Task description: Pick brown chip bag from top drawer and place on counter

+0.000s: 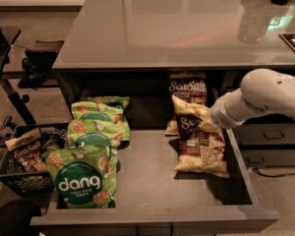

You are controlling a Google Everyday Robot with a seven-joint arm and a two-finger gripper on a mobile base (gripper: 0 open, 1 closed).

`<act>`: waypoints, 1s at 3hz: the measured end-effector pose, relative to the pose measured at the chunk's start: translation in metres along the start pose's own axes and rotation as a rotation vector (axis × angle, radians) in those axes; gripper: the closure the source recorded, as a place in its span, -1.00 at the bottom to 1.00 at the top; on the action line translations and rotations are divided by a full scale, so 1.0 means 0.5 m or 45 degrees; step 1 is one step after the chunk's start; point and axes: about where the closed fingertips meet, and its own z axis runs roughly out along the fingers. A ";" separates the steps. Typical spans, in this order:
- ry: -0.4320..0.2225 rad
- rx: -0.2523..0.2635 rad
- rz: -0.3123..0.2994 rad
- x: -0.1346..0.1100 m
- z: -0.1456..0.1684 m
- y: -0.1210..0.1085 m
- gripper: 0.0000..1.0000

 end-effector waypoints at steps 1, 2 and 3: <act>-0.054 -0.054 -0.009 0.009 -0.088 0.027 1.00; -0.153 -0.068 -0.017 0.004 -0.182 0.034 1.00; -0.253 -0.064 -0.062 -0.028 -0.277 0.013 1.00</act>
Offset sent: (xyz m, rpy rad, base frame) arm -0.0752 -0.0431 0.1298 0.2044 -0.0742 0.0822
